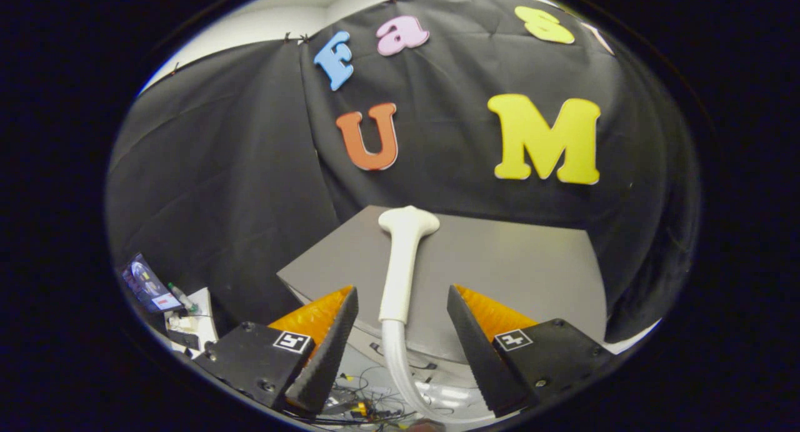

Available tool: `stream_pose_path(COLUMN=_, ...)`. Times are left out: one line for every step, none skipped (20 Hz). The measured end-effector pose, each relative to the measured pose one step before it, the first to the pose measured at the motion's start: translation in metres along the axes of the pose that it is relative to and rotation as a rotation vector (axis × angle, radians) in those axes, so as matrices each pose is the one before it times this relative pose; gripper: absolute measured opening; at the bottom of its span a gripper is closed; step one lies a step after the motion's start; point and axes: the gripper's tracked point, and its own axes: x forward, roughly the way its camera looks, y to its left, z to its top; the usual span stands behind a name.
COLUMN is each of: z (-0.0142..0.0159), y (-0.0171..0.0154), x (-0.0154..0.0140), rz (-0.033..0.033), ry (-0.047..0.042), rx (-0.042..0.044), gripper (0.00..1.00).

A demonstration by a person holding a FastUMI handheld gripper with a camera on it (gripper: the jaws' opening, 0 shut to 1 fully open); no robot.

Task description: Iron the clothes twice with a garment steamer, once on the left side and once on the right side.

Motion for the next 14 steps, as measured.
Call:
stream_pose_path(z=0.00615, y=0.00044, x=0.01105, rz=0.00942, ry=0.01668, rx=-0.00240, gripper=0.90)
stream_pose_path(z=0.00409, y=-0.00200, x=0.01188, rz=-0.00520, ry=0.01877, rx=-0.00706, gripper=0.88)
stream_pose_path(z=0.00248, y=-0.00165, x=0.01298, rz=-0.00728, ry=0.01874, rx=-0.00662, gripper=0.84)
stream_pose_path(z=0.00186, y=-0.00168, x=0.01090, rz=-0.00553, ry=0.01973, rx=-0.00560, gripper=0.83)
stream_pose_path(z=0.00001, y=-0.00264, x=0.01007, rz=-0.01271, ry=0.02641, rx=-0.00145, gripper=0.81)
stream_pose_path(z=-0.00012, y=-0.00305, x=0.01134, rz=-0.00982, ry=0.02544, rx=-0.00427, gripper=0.80)
stream_pose_path(z=-0.00001, y=-0.00249, x=0.01176, rz=-0.01444, ry=0.03002, rx=0.00317, gripper=0.79)
stream_pose_path(z=0.00007, y=-0.00178, x=0.00986, rz=-0.00658, ry=0.02375, rx=0.00435, gripper=0.78)
stream_pose_path(z=0.00103, y=-0.00184, x=0.00700, rz=-0.01098, ry=0.01315, rx=0.00920, gripper=0.76)
stream_pose_path(z=0.00123, y=-0.00009, x=0.00767, rz=-0.00547, ry=0.01357, rx=-0.00317, gripper=0.75)
stream_pose_path(z=0.00078, y=-0.00029, x=0.00553, rz=0.00161, ry=0.00999, rx=0.00526, gripper=0.75)
stream_pose_path(z=0.00109, y=0.00211, x=0.00297, rz=0.00356, ry=0.00833, rx=0.00785, gripper=0.73)
stream_pose_path(z=0.00312, y=0.00212, x=0.00338, rz=-0.00134, ry=-0.00882, rx=0.02436, gripper=0.69)
stream_pose_path(z=0.00216, y=0.00059, x=-0.00029, rz=0.00300, ry=0.00164, rx=0.04041, gripper=0.68)
